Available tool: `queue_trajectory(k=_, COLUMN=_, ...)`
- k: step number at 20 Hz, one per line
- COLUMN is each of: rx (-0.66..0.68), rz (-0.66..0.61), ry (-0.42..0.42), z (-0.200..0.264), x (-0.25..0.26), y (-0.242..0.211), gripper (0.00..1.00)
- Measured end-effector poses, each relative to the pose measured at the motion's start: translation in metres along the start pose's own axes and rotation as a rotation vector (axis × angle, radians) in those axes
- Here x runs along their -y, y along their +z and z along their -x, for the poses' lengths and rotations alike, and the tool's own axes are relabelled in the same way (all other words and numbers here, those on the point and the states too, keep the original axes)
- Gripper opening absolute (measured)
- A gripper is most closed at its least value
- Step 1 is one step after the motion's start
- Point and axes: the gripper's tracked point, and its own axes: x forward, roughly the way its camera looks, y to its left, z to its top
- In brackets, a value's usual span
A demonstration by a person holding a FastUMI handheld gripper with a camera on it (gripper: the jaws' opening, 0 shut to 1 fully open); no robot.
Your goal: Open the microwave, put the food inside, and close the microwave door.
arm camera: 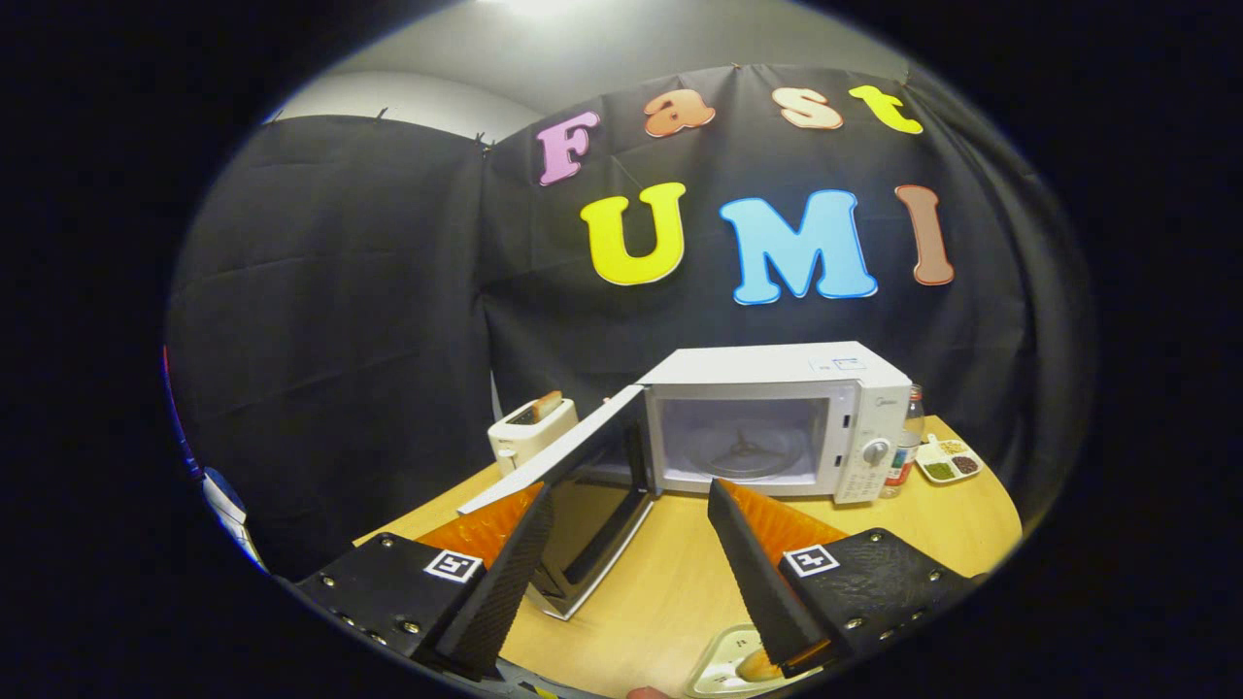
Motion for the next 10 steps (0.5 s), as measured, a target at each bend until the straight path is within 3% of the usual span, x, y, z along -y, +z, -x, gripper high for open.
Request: queue_trajectory(k=10, rx=-0.211, rz=-0.043, ry=-0.162, z=-0.004, x=0.084, y=-0.078, gripper=0.97)
